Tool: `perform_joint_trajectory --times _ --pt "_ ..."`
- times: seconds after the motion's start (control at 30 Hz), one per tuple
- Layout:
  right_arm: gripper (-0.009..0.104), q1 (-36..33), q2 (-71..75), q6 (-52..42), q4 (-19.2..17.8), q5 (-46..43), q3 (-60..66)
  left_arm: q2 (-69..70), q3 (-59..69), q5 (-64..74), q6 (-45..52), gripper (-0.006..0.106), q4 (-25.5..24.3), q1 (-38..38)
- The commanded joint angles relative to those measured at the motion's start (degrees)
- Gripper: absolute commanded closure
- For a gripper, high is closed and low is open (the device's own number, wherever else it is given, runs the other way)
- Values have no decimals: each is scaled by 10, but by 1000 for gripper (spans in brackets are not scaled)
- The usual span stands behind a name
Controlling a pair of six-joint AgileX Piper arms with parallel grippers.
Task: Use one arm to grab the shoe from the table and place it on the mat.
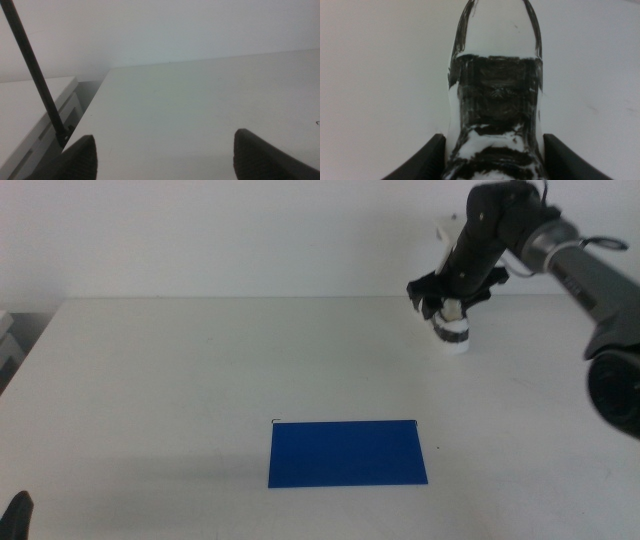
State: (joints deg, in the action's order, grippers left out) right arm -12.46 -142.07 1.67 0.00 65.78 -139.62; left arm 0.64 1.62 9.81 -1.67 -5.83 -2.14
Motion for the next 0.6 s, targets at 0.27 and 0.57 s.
perform_joint_trajectory --times 0.27,0.57 --pt "96 -7 331 76 -64 -222 377 15 2 -45 -2 7 6 4" --pt "96 -11 553 108 -41 -280 646 15 2 -45 -2 7 6 4"
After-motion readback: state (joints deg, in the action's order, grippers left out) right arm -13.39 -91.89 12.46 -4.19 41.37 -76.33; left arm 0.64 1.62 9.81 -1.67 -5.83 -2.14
